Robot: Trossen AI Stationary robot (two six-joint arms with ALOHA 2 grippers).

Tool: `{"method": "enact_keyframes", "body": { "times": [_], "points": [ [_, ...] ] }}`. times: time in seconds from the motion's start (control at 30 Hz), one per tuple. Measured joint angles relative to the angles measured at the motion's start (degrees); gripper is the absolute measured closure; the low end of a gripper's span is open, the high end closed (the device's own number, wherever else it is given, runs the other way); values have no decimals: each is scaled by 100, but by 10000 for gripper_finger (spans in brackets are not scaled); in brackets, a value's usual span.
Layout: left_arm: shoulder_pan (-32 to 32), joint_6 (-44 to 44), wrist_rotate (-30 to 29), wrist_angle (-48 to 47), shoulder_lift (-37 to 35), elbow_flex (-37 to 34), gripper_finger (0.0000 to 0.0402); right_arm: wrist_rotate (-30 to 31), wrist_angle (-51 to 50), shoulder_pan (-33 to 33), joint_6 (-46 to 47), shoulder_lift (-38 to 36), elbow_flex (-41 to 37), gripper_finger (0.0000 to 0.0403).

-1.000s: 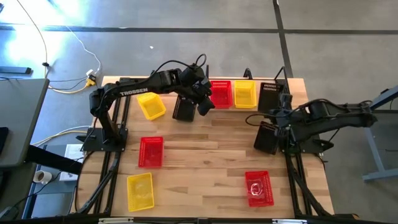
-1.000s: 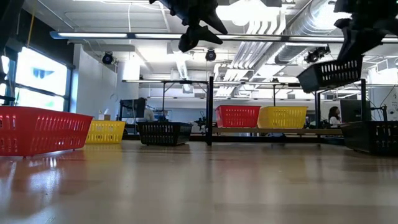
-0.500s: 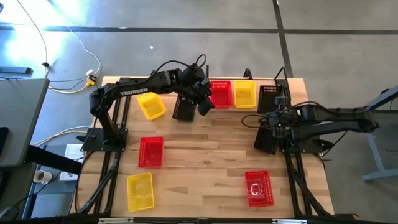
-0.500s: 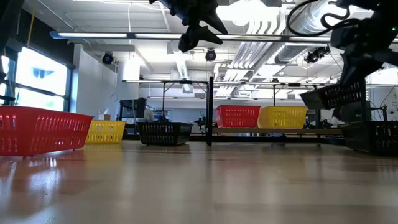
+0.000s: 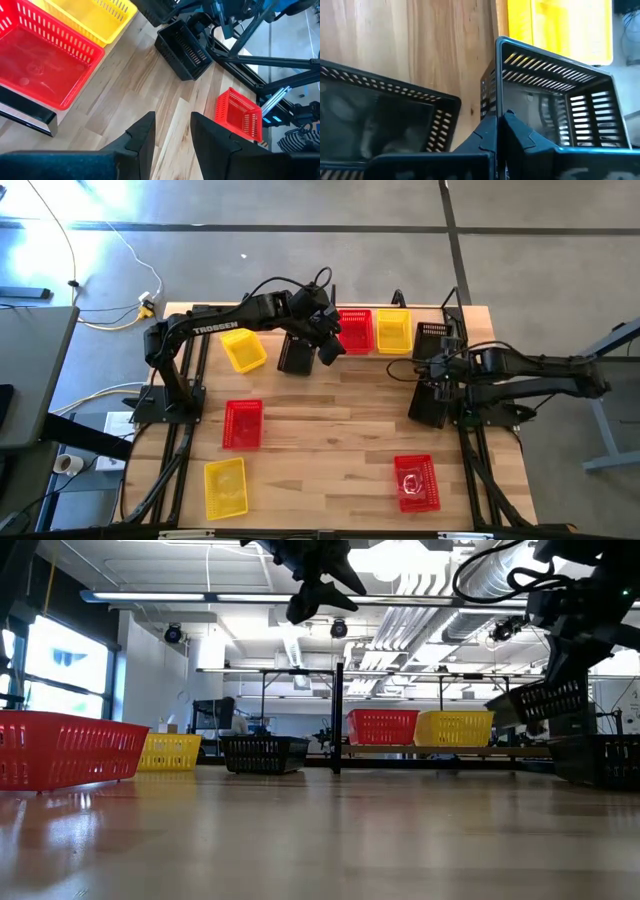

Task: Stack baskets on shelf by color
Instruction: Put the bottom black bin on the shelf

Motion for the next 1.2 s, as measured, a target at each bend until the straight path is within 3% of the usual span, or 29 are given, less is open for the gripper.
{"method": "enact_keyframes", "body": {
  "times": [0.43, 0.8, 1.2],
  "points": [
    [-2, -1, 31, 4, 0, 0, 289, -795, 225, -629, -328, 7, 0, 402],
    [-2, 0, 46, 2, 2, 0, 289, -511, 297, -1369, -1374, 153, 2, 402],
    [-2, 0, 51, 2, 2, 0, 289, -795, 612, -2194, -2714, 637, 2, 402]
  ]
}}
